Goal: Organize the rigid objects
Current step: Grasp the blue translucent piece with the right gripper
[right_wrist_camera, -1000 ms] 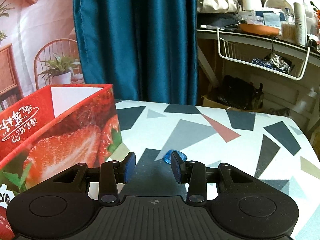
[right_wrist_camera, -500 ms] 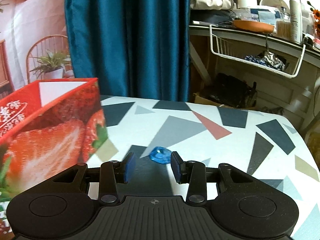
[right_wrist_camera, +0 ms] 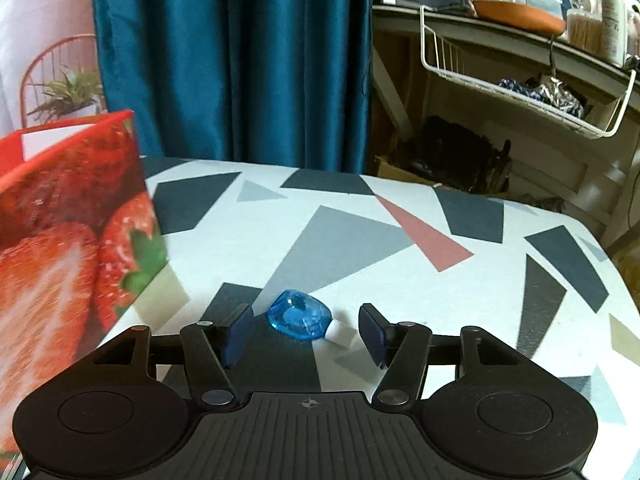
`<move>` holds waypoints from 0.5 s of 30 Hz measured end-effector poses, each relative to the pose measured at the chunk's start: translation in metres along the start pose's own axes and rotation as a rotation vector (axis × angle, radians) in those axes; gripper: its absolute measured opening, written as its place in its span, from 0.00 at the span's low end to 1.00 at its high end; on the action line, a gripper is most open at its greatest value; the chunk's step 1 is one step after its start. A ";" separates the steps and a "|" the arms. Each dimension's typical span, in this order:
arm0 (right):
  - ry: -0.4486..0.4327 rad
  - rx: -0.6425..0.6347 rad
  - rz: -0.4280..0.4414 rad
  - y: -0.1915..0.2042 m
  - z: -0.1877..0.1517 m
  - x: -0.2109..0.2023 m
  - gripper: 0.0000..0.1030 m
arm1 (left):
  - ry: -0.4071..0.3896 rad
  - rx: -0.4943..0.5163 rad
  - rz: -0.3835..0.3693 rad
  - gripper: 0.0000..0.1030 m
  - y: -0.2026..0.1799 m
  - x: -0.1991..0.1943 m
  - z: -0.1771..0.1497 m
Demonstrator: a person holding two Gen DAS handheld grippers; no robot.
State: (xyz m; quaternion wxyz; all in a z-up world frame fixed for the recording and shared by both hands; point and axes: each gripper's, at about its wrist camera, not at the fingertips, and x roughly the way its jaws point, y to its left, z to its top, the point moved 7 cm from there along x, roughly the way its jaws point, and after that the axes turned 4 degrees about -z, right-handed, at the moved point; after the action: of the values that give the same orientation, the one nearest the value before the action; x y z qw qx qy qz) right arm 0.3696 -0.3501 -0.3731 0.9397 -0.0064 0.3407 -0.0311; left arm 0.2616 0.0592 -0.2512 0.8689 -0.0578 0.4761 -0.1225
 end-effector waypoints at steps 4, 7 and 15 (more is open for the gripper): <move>0.033 -0.043 -0.019 0.003 0.002 0.013 0.50 | 0.013 0.001 0.003 0.13 0.001 0.001 0.001; 0.051 -0.066 0.002 0.007 0.000 0.017 0.36 | 0.016 0.001 0.003 0.13 0.001 0.001 0.001; 0.050 -0.086 0.035 0.019 -0.014 -0.003 0.32 | 0.017 0.001 -0.001 0.13 0.001 0.002 0.001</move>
State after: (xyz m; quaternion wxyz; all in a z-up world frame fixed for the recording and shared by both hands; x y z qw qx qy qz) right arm 0.3592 -0.3313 -0.3830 0.9300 -0.0401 0.3652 -0.0002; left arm 0.2638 0.0601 -0.2521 0.8649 -0.0563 0.4833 -0.1236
